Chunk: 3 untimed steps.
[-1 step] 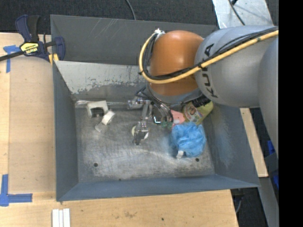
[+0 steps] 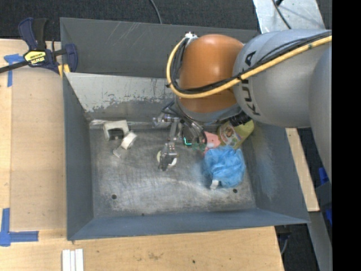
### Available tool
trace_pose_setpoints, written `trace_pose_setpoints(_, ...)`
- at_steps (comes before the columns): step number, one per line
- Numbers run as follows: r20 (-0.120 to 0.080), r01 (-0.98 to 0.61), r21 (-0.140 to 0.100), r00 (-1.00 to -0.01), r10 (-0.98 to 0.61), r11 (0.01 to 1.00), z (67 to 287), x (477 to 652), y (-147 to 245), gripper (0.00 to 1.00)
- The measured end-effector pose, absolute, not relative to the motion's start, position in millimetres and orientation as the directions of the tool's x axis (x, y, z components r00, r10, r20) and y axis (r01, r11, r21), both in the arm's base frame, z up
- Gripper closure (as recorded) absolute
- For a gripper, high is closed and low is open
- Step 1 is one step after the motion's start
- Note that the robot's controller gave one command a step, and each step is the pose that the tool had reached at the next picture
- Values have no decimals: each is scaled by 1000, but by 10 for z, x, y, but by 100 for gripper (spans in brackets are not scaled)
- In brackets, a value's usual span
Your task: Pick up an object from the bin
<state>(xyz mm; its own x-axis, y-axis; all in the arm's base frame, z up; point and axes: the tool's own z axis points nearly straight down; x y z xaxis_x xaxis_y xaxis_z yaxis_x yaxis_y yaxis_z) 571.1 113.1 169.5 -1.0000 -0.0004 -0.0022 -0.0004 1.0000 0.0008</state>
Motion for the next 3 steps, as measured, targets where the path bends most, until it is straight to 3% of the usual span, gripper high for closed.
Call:
trace_pose_setpoints(1,-10,-54,1,-998,-54,999,1244,5935,1189,0)
trace_pose_setpoints(2,3,-81,0,-997,-81,997,890,6005,1160,0)
trace_pose_setpoints(3,-6,-178,-1,-984,-178,984,802,6184,1435,0)
